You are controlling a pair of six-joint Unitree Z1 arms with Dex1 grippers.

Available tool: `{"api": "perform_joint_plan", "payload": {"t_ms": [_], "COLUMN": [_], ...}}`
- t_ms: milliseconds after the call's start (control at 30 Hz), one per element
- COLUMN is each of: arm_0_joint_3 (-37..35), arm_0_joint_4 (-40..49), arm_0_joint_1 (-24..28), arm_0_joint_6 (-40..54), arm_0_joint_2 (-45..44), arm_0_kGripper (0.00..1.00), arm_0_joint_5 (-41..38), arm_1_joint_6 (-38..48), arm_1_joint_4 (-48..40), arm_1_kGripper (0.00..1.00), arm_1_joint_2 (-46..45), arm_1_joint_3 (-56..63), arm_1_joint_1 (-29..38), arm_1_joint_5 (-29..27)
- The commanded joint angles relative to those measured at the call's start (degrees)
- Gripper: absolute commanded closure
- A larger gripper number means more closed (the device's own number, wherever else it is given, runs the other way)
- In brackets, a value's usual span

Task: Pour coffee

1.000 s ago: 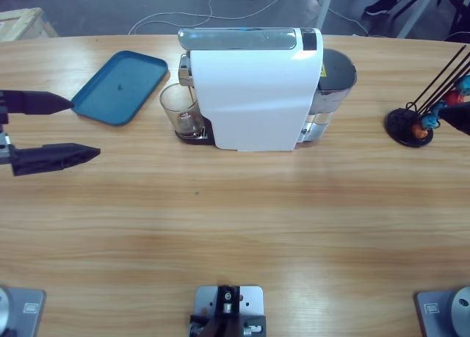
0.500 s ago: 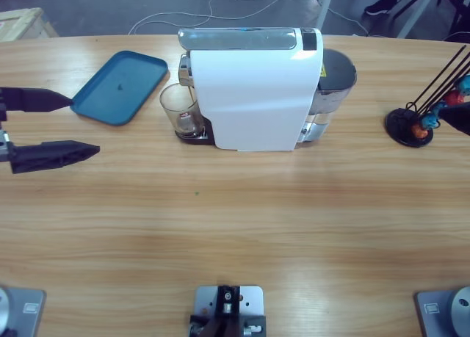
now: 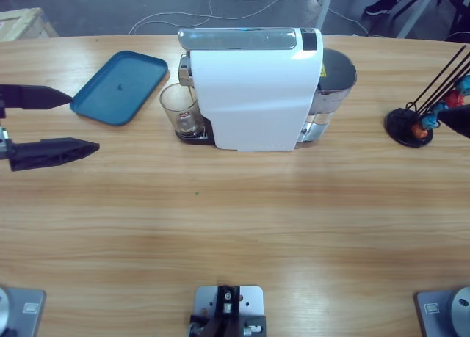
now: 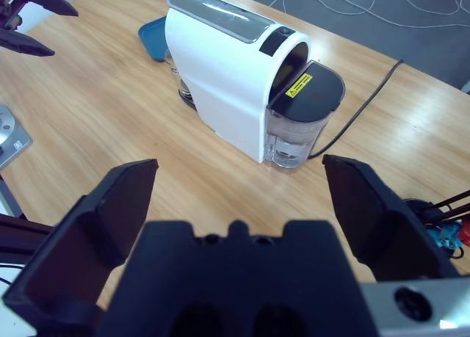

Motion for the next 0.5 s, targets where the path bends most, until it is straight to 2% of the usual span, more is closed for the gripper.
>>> {"api": "perform_joint_plan", "payload": {"t_ms": [33,500], "arm_0_joint_3": [0.1,0.3], "arm_0_joint_4": [0.1,0.2], "arm_0_joint_1": [-0.4,-0.4], "arm_0_joint_6": [-0.5,-0.6], "arm_0_joint_2": [0.6,0.1], "arm_0_kGripper": [0.000,0.000], "arm_0_joint_5": [0.5,0.6], "arm_1_joint_6": [0.3,1.0], "arm_1_joint_4": [1.5,2.6], "arm_1_kGripper": [0.000,0.000], "arm_1_joint_2": [0.7,-0.2], "arm_1_joint_3": [1.7,1.7], "arm_1_joint_1": [0.4,0.4], "arm_1_joint_5": [1.1,1.9]}}
